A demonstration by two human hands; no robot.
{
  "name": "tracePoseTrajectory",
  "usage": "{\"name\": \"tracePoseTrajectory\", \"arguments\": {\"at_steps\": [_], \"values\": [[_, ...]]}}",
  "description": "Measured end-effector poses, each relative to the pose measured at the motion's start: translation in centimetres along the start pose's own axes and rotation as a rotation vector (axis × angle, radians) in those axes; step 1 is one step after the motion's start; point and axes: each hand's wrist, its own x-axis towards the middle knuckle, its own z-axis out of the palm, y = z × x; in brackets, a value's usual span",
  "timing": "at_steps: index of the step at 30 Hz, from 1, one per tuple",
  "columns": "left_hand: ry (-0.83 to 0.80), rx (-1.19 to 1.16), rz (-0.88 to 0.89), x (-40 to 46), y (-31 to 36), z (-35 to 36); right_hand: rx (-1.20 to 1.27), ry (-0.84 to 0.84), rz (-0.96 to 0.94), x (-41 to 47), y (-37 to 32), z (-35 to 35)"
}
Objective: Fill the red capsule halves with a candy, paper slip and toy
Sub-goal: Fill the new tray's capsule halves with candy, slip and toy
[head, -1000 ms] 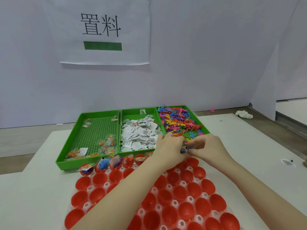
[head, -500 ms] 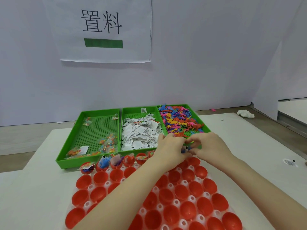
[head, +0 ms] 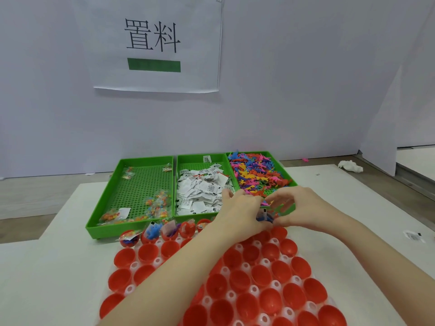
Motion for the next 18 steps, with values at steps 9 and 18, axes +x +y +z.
{"name": "tracePoseTrajectory", "arguments": {"at_steps": [9,18], "values": [[0.287,-0.645,-0.175,-3.5,-7.0,-6.4,0.237,0.488,0.173,2.8,1.8,-0.7],[-0.037,-0.2,-0.635,-10.4,-19.5,-5.1,-0.018,-0.005,0.156,6.6,3.4,1.9]]}}
